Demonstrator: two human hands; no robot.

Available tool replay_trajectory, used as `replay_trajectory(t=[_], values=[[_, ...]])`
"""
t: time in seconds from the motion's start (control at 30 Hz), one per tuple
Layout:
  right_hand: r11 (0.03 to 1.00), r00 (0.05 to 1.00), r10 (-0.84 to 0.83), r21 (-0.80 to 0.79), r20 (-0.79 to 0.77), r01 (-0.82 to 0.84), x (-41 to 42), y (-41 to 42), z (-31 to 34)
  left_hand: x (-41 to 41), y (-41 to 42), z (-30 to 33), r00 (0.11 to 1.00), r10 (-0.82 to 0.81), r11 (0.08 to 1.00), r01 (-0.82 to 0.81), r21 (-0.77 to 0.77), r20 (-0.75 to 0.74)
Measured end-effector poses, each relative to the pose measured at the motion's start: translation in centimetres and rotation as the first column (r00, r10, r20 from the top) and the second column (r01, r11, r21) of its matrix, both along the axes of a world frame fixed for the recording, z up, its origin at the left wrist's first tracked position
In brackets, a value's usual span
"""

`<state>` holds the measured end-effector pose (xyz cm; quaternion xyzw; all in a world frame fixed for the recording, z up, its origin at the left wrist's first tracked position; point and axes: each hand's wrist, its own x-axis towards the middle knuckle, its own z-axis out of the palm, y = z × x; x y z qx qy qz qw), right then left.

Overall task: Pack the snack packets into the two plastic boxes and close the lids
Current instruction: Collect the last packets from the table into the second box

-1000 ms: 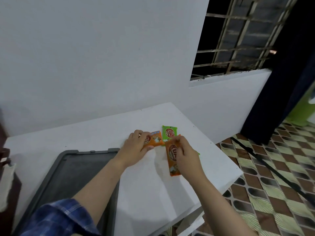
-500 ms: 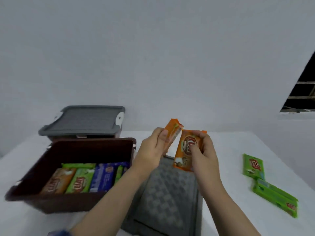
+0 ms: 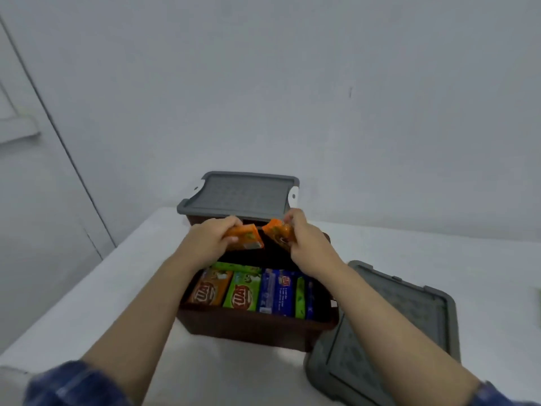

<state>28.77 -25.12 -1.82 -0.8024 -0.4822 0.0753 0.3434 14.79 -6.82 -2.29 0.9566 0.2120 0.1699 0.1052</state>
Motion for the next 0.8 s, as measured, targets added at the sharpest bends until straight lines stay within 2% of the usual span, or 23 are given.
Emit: replay_trajectory(t=[0.1, 0.17, 0.23, 0.3, 0.47, 0.53, 0.57, 0.63, 0.73, 0.8], values=[[0.969, 0.991, 0.005, -0.247, 0.131, 0.028, 0.4, 1.4, -2.0, 0.6, -0.1, -2.3, 0.988, 0.008, 1.0, -0.005, 0.02, -0.152], [0.893, 0.98, 0.078, -0.451, 0.181, 0.012, 0.5, 1.8, -3.4, 1.3, -0.4, -3.7, 0.942, -0.02, 0.996, -0.01, -0.087, -0.335], [0.809, 0.972, 0.161, -0.587, 0.172, -0.03, 0.5, 2.2, -4.1, 1.8, -0.6, -4.3, 0.893, -0.048, 0.982, -0.041, -0.186, -0.447], [0.78, 0.969, 0.189, -0.624, 0.158, -0.05, 0.5, 2.5, -4.2, 1.9, -0.6, -4.3, 0.88, -0.059, 0.973, -0.054, -0.223, -0.471], [0.791, 0.967, 0.174, -0.611, 0.186, -0.024, 0.1, 2.3, -4.0, 1.7, -1.0, -4.1, 0.879, -0.045, 0.972, -0.071, -0.224, -0.475], [0.836, 0.971, 0.115, -0.548, 0.207, 0.018, -0.5, 1.8, -3.5, 1.8, -1.7, -3.7, 0.891, -0.011, 0.982, -0.075, -0.172, -0.455], [0.885, 0.974, 0.044, -0.461, 0.221, 0.065, -0.8, 1.5, -3.2, 1.8, -2.3, -3.4, 0.914, 0.016, 0.986, -0.083, -0.148, -0.405], [0.959, 0.966, -0.158, -0.201, 0.206, 0.2, -1.2, 0.2, -2.4, 2.0, -4.5, -3.0, 0.976, 0.072, 0.979, -0.109, -0.173, -0.206], [0.93, 0.922, -0.356, 0.157, 0.152, 0.333, -1.3, -3.0, -1.4, 2.7, -9.3, -2.4, 0.986, 0.07, 0.964, -0.027, -0.266, 0.154], [0.877, 0.898, -0.426, 0.293, 0.11, 0.38, -0.6, -5.9, -1.1, 4.2, -12.7, -2.1, 0.962, -0.021, 0.967, 0.089, -0.24, 0.272]])
